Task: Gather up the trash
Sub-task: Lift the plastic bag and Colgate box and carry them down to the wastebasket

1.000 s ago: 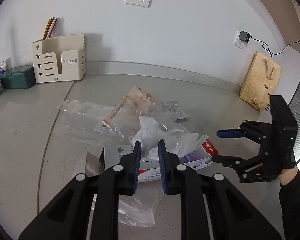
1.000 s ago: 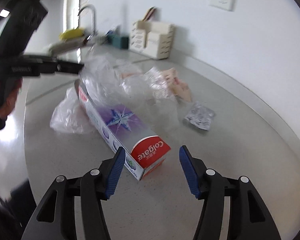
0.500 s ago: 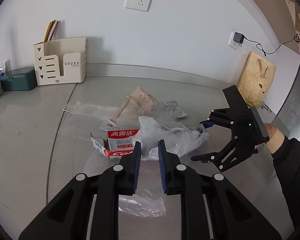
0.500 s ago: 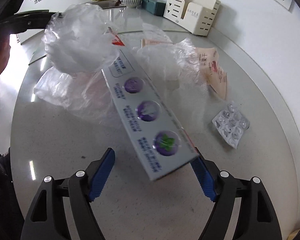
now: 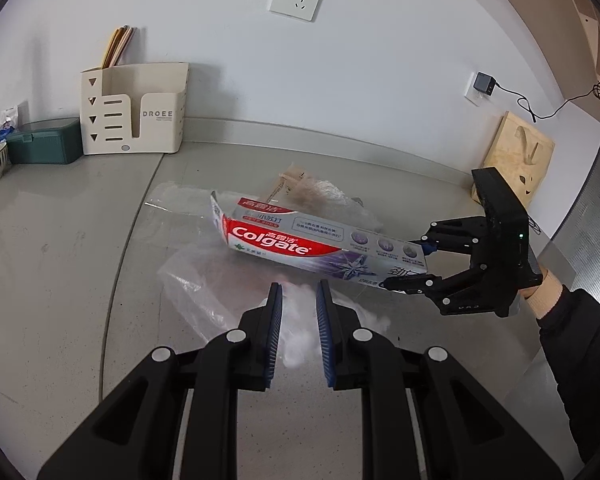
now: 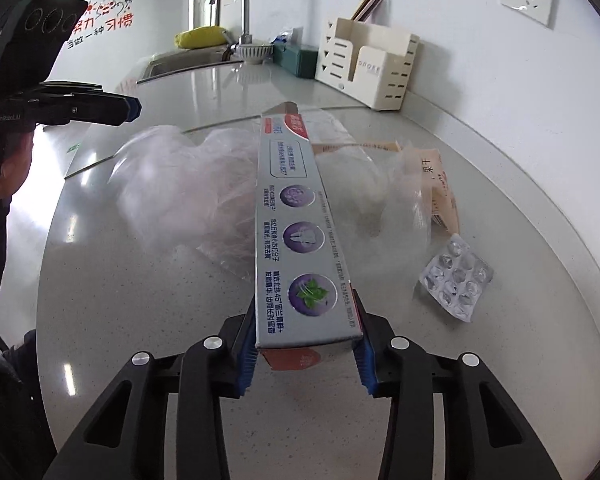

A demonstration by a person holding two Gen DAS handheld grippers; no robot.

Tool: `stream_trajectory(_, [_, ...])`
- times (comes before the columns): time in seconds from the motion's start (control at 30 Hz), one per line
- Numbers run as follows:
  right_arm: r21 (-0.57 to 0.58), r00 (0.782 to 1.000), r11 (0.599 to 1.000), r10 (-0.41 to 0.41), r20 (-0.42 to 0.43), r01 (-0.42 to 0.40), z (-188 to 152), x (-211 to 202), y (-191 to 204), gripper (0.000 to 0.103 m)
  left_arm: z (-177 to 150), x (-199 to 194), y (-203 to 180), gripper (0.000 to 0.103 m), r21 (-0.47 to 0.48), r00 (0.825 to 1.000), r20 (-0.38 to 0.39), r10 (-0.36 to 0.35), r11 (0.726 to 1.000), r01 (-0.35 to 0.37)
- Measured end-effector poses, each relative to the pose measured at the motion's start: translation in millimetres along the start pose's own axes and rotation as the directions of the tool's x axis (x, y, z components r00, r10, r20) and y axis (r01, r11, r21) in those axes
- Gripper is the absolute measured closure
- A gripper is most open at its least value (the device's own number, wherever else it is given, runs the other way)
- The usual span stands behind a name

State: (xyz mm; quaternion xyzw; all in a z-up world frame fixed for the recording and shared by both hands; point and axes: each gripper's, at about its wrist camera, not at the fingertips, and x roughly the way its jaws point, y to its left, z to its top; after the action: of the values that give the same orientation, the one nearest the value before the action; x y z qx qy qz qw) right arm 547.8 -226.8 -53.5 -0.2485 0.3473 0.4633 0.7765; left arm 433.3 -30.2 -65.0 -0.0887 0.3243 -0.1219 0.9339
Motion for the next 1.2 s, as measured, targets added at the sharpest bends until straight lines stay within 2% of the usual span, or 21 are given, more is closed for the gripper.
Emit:
stream_trajectory(0.1, [0.027, 1.0, 1.0, -0.006, 0.022, 0.006, -5, -14, 9, 0.061, -4, -6, -3, 0.085, 0.002, 1.0, 0.003, -0.001, 1.0, 0.001])
stream_trajectory(0.3, [0.057, 0.997, 0.997, -0.048, 0.067, 0.044, -14, -36, 29, 0.061, -23, -7, -9, 0.084, 0.054, 0.994, -0.02, 0.106, 0.993, -0.105])
stream_trajectory(0.33, [0.07, 0.996, 0.996, -0.056, 0.071, 0.051, -15, -39, 31, 0.061, -26, -5, -9, 0.066, 0.056, 0.993, -0.039, 0.116, 0.992, -0.113])
stream_trajectory(0.37, [0.084, 0.995, 0.995, -0.068, 0.074, 0.061, -17, -42, 33, 0.061, -30, -3, -9, 0.031, 0.052, 0.992, -0.058, 0.113, 0.993, -0.11])
stream_trajectory(0.4, [0.088, 0.994, 0.994, -0.07, 0.079, 0.063, -24, -49, 36, 0.061, -33, -4, -7, 0.021, 0.041, 0.991, -0.049, 0.125, 0.991, -0.123])
stream_trajectory(0.43, [0.088, 0.993, 0.994, -0.078, 0.087, 0.07, -26, -53, 39, 0.061, -36, -3, -8, 0.021, 0.04, 0.989, -0.046, 0.142, 0.989, -0.14])
stream_trajectory(0.6, [0.124, 0.986, 0.988, -0.109, 0.126, 0.094, -40, -77, 46, 0.061, -47, 23, -13, 0.025, 0.069, 0.972, -0.156, 0.175, 0.984, -0.166])
stream_trajectory(0.63, [0.136, 0.985, 0.986, -0.11, 0.133, 0.092, -41, -82, 46, 0.061, -48, 30, -12, 0.035, 0.055, 0.973, -0.176, 0.146, 0.989, -0.138])
stream_trajectory(0.67, [0.149, 0.983, 0.984, -0.117, 0.14, 0.096, -43, -86, 46, 0.061, -50, 37, -10, 0.052, 0.028, 0.975, -0.202, 0.093, 0.996, -0.089])
stream_trajectory(0.7, [0.16, 0.981, 0.981, -0.129, 0.146, 0.106, -46, -92, 48, 0.061, -52, 43, -8, 0.064, 0.005, 0.972, -0.226, 0.067, 0.998, -0.067])
stream_trajectory(0.73, [0.163, 0.979, 0.98, -0.137, 0.151, 0.112, -49, -98, 50, 0.061, -55, 48, -5, 0.08, -0.009, 0.969, -0.238, 0.069, 0.997, -0.073])
stream_trajectory(0.77, [0.166, 0.978, 0.979, -0.142, 0.155, 0.116, -52, -104, 53, 0.061, -56, 46, -4, 0.084, -0.019, 0.974, -0.212, 0.075, 0.997, -0.081])
stream_trajectory(0.87, [0.178, 0.972, 0.976, -0.16, 0.173, 0.129, -61, -122, 62, 0.061, -63, 37, -1, 0.086, -0.068, 0.982, -0.19, 0.017, 0.997, -0.031])
stream_trajectory(1.1, [0.207, 0.957, 0.969, -0.183, 0.226, 0.136, -79, -162, 90, 0.061, -80, -26, -15, 0.087, -0.065, 0.997, -0.079, 0.01, 0.998, -0.015])
stream_trajectory(1.2, [0.204, 0.956, 0.969, -0.187, 0.227, 0.141, -86, -173, 111, 0.061, -94, -56, -27, 0.087, -0.05, 0.998, -0.059, 0.0, 0.999, -0.003])
